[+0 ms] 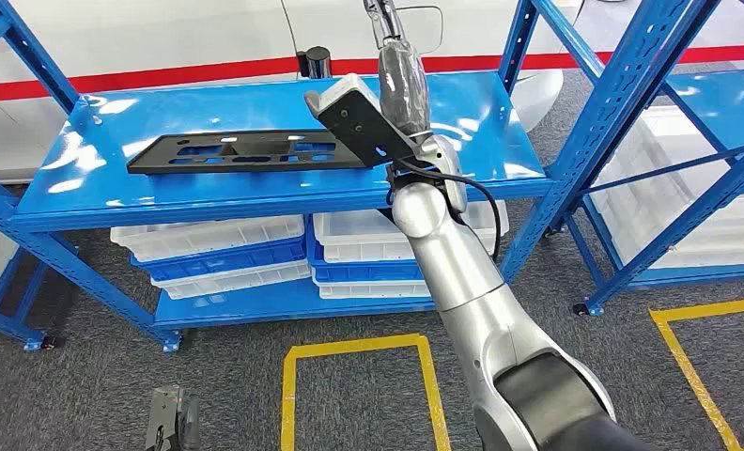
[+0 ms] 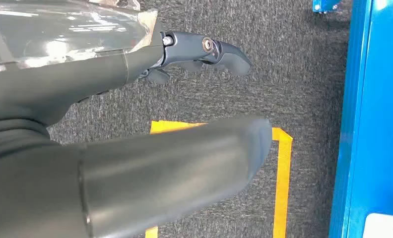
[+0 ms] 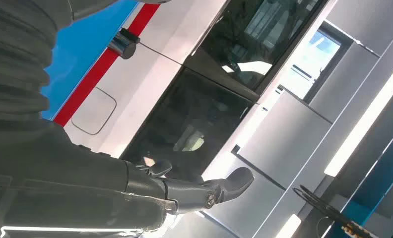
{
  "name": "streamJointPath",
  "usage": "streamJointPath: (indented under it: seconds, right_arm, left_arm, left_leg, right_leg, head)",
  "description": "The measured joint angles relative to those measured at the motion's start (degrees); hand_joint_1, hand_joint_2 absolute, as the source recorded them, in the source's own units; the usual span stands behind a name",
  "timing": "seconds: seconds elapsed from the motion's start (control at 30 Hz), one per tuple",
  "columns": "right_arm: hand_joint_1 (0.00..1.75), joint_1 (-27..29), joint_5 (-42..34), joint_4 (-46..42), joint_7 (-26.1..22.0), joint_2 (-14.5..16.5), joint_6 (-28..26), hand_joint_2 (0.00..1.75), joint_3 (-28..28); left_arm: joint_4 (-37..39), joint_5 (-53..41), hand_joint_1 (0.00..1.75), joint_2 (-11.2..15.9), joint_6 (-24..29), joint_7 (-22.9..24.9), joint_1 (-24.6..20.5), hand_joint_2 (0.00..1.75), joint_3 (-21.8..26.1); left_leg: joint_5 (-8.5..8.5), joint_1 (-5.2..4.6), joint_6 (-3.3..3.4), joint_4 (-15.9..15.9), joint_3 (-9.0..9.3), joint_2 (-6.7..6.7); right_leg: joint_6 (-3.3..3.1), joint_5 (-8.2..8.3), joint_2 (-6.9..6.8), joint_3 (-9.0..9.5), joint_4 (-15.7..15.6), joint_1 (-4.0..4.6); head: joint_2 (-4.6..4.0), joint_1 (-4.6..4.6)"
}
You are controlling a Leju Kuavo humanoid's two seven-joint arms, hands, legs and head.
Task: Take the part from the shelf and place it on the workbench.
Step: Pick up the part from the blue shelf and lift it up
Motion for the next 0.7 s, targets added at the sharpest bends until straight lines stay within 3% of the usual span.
streamJointPath:
  seconds: [0.2, 0.43, 0.63, 0.7]
  right_arm:
    - [0.00, 1.34, -0.27, 1.84, -2.00, -0.14, -0.82, 1.75, -0.04]
    - [0.00, 14.20, -1.23, -7.57, -3.54, -4.25, -0.58, 1.75, -2.04]
    - [0.00, 23.32, -1.49, -17.75, -3.60, -7.15, 0.72, 1.75, -4.53]
    - [0.00, 25.72, -1.40, -20.79, -3.60, -7.90, 1.18, 1.75, -5.31]
  left_arm:
    - [0.01, 0.59, 0.00, 0.01, 0.91, 0.01, 0.24, 0.00, 0.07]
    - [0.04, -0.13, 0.00, 0.23, 1.37, 0.82, 1.10, 0.00, 0.86]
    - [0.04, -0.78, 0.00, 0.48, 1.47, 0.95, 1.15, 0.00, 1.76]
    - [0.04, -0.96, 0.00, 0.54, 1.49, 0.94, 1.15, 0.00, 2.03]
  left_leg:
    - [-0.01, 0.00, 0.00, 0.00, 0.02, -0.01]
    - [-0.06, -0.05, 0.07, 0.06, -0.08, -0.14]
    - [-0.48, -0.24, 0.75, 0.49, -0.26, -0.10]
    - [-0.59, -0.29, 1.30, 0.20, -0.22, 0.03]
  right_leg:
    - [0.00, 0.00, 0.00, 0.00, -0.02, 0.00]
    - [0.01, 0.00, -0.07, 0.00, -0.14, -0.05]
    - [0.23, -0.02, -0.03, 0.03, -0.35, -0.27]
    - [0.83, 0.37, 0.02, 0.22, -0.11, -0.21]
  head:
    - [0.00, 0.01]
    - [0.00, 0.00]
    - [0.00, -0.01]
    - [0.00, 0.00]
